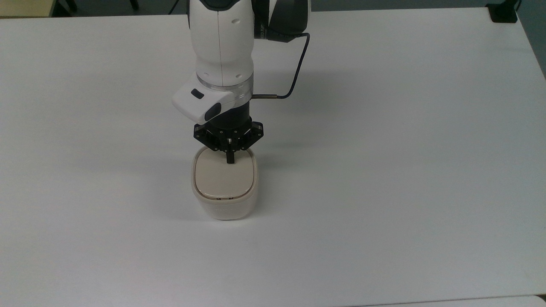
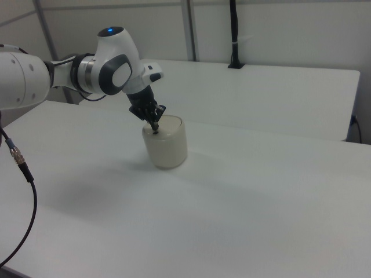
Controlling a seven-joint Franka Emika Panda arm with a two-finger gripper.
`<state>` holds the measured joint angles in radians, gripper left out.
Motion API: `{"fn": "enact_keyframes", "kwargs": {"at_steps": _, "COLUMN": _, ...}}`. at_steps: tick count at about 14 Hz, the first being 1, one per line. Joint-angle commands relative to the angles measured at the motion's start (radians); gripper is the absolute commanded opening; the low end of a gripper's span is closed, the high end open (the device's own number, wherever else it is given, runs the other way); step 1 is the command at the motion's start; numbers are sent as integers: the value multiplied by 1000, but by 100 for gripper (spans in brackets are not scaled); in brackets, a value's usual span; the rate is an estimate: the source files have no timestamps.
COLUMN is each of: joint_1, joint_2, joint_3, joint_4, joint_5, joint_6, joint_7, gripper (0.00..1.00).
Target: Close the trash bin
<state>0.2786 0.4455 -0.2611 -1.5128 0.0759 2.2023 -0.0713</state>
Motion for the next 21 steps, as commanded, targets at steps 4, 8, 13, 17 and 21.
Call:
{"fn": "enact_keyframes", "kwargs": {"at_steps": 4, "joint_1": 24, "joint_2": -10, "joint_3": -13, "joint_4": -52, "joint_5": 12, "joint_6": -4, "joint_7": -28, "gripper": 0}}
{"fn": "enact_keyframes", "kwargs": {"at_steps": 8, "joint_1": 18, "joint_2": -103, "joint_3": -13, "joint_4": -63, "joint_5": 13, "joint_6": -68, "joint_7": -18, "gripper": 4}}
{"fn": "enact_keyframes", "kwargs": {"at_steps": 13, "joint_1": -9, "joint_2": -287, "joint_3": -12, "joint_4": -127, "joint_5": 10, "joint_6": -318, "joint_7": -19, "gripper": 50}}
{"fn": "enact_keyframes", "kwargs": {"at_steps": 17, "joint_1": -108, "joint_2": -416, "joint_3": 60, "joint_4": -191, "joint_5": 7, "joint_6": -487, "joint_7": -16, "gripper": 100}}
{"fn": "enact_keyframes", "kwargs": {"at_steps": 21, "joint_1": -159, "joint_2": -525, "joint_3": 71, "joint_4": -244, "joint_5": -5, "joint_6": -529, "joint_7": -25, "gripper": 100}}
